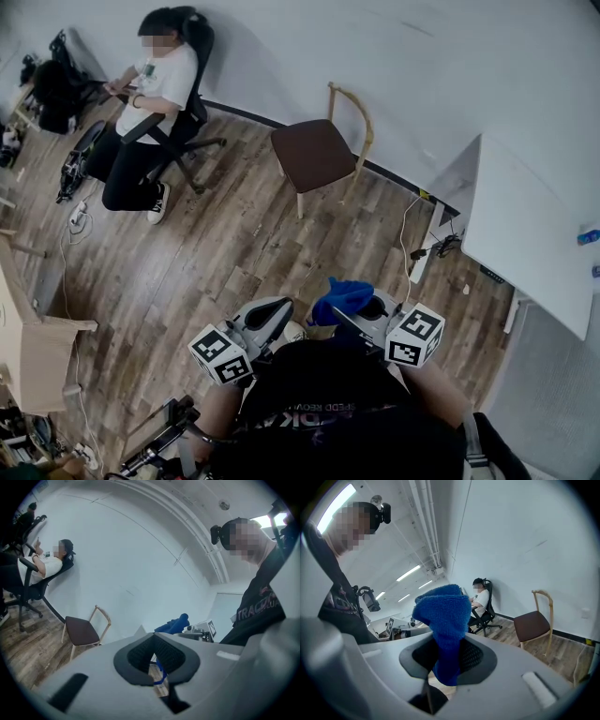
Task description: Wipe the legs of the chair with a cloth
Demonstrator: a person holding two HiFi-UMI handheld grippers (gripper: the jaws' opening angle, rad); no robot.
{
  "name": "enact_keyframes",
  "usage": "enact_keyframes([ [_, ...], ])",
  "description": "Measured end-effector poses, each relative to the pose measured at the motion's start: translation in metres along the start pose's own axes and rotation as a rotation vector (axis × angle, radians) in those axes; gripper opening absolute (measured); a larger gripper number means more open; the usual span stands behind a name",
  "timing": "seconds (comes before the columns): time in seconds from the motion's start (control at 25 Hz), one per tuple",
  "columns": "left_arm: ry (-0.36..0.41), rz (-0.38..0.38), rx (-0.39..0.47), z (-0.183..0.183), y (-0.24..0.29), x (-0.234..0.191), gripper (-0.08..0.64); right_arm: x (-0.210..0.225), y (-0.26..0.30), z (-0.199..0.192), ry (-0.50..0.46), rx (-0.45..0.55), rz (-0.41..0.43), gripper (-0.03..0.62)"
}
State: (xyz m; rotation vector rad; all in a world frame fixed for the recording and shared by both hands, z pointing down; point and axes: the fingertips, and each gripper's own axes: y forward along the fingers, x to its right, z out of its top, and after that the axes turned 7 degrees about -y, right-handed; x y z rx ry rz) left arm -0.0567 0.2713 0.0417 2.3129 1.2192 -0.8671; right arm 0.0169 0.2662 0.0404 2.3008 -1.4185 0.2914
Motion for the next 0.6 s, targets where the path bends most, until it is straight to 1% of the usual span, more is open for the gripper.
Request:
enact_keyframes([
  [0.16, -0.005, -0.013, -0.005, 0.001, 0.006, 0.001, -0.001, 0.002, -0.003, 0.007, -0.009, 0.005, -0.011, 0.095],
  [0.32, -0.007, -0.022, -0.006, 0.001, 0.009, -0.002, 0.000, 0.004, 0.000, 0.005, 0.001, 0.007, -0.018, 0.095],
  [0.48, -0.005, -0.016, -0.012, -0.001, -0.001, -0.007, -0.001, 0.000, 0.009, 0.003, -0.002, 0.003, -0.016, 0.095],
  [0.6, -0.011, -0.007, -0.007, 0.002, 0.000, -0.016, -0.001, 0.008, 0.016, 0.005, -0.002, 0.000, -0.010, 0.095],
])
